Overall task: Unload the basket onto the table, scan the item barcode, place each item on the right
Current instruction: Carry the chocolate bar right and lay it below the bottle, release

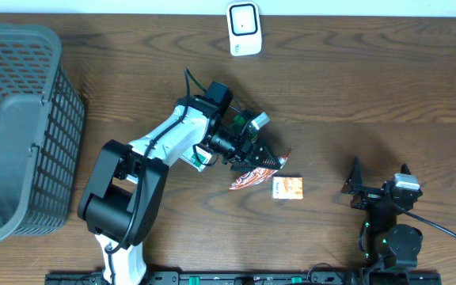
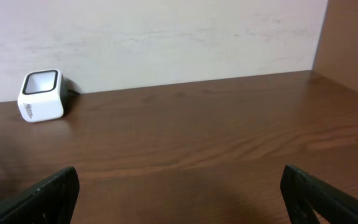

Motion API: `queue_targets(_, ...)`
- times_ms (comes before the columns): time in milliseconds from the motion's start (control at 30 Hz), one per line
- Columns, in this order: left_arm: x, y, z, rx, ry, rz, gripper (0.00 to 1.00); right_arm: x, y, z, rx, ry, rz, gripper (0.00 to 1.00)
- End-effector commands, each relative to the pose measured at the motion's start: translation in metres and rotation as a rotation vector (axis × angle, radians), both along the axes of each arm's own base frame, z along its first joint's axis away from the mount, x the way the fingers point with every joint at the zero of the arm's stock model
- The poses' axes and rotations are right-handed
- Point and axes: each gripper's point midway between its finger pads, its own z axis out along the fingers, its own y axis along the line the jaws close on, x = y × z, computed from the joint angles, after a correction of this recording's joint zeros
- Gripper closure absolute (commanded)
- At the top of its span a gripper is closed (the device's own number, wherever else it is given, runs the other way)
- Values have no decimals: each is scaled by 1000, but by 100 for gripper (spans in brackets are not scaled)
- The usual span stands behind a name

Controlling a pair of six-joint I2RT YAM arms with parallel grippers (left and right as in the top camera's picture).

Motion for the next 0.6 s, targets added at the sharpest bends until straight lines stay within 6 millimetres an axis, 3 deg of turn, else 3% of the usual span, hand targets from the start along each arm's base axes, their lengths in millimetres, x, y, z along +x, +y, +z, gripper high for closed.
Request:
queue_targets(0, 11, 3, 18, -29, -19, 29, 14, 0, 2, -1, -13, 2, 8, 1)
queue_targets(233, 35, 17, 53, -70, -75, 107, 14, 0, 2, -1, -13, 2, 8, 1)
queue_targets(400, 36, 22, 94, -285, 16, 96, 13, 0, 2, -1, -13, 2, 9, 1)
queue_targets(567, 37, 20, 95, -286, 16, 94, 13, 0, 2, -1, -13, 2, 8, 1)
